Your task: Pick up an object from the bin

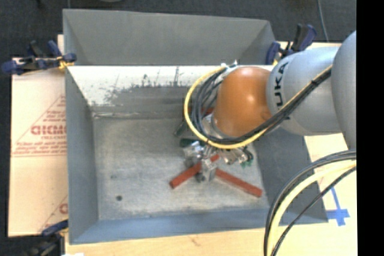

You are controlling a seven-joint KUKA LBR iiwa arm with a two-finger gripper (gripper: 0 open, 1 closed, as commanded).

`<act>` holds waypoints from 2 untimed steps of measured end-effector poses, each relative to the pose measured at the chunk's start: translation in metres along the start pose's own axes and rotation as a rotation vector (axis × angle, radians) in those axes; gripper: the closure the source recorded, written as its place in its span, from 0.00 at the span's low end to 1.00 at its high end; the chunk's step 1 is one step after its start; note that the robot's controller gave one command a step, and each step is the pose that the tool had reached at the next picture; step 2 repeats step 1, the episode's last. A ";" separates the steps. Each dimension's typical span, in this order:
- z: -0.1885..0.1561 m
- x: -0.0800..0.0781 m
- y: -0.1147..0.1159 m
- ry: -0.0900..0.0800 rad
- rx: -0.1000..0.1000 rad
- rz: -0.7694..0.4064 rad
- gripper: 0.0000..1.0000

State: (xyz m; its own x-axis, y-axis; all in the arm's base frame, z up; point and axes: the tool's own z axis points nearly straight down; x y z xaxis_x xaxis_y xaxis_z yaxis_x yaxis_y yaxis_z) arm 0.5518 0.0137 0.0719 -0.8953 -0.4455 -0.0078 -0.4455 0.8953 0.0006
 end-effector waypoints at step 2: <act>-0.057 -0.002 -0.002 0.000 0.006 0.006 1.00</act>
Offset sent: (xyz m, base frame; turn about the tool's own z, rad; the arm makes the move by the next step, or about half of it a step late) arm 0.0000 0.0001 0.0533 0.0000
